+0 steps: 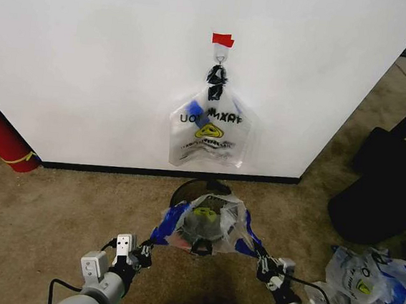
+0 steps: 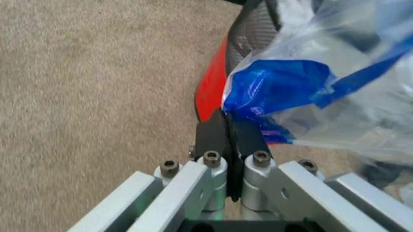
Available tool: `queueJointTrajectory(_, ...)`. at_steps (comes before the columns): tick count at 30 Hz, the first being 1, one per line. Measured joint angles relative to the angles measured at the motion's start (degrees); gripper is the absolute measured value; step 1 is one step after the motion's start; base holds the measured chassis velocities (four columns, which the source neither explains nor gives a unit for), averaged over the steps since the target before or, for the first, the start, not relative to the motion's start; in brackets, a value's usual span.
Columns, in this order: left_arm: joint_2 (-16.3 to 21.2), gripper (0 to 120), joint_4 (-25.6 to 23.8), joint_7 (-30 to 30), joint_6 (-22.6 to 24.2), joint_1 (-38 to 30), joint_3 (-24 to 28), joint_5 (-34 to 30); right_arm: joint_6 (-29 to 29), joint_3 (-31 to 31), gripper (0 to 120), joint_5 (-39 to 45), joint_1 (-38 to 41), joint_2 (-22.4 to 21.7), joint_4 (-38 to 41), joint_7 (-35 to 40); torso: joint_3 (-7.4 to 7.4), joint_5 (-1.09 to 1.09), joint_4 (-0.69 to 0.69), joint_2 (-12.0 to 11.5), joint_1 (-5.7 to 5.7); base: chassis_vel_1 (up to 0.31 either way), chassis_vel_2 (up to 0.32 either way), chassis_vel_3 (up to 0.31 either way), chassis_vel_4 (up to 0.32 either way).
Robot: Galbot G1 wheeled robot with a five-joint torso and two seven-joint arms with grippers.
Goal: Pick up the garbage bag from the wall and place it over the trash bin.
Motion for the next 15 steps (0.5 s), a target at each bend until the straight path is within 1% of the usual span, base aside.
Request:
queueJointTrajectory(1,0.0,0,0.0,0.0,0.0,0.0,0.0,0.0,0.0,0.0,0,0.0,0.0,0.0,0.0,0.0,0.00,0.00,0.00,0.0,0.00,0.000,0.000,0.000,0.000)
queueJointTrajectory(6,-1.8,0,4.8,-0.1,0.8,-5.3,2.2,-0.1,-4.1,-1.4,0,2.3,5.3,-0.8,-2.7,2.2,0.00,-0.01,-0.01,0.0,0.01,0.000,0.000,0.000,0.000)
queueJointTrajectory(10,-2.3,0,6.1,0.1,1.7,-6.6,3.0,-0.2,-6.2,-2.9,0,2.5,8.3,-1.6,-5.0,3.3,0.00,0.01,0.00,0.0,0.01,0.000,0.000,0.000,0.000)
queueJointTrajectory(13,-2.8,0,7.6,0.6,1.8,-7.5,3.5,0.0,-6.6,-5.0,0,0.3,11.3,-2.2,-8.0,3.7,0.00,0.01,0.00,0.0,0.01,0.000,0.000,0.000,0.000)
queueJointTrajectory(15,-2.9,0,8.0,0.6,1.8,-7.7,3.7,0.1,-6.6,-5.4,0,0.1,11.7,-2.2,-8.3,3.7,0.00,0.00,0.00,0.0,0.01,0.000,0.000,0.000,0.000)
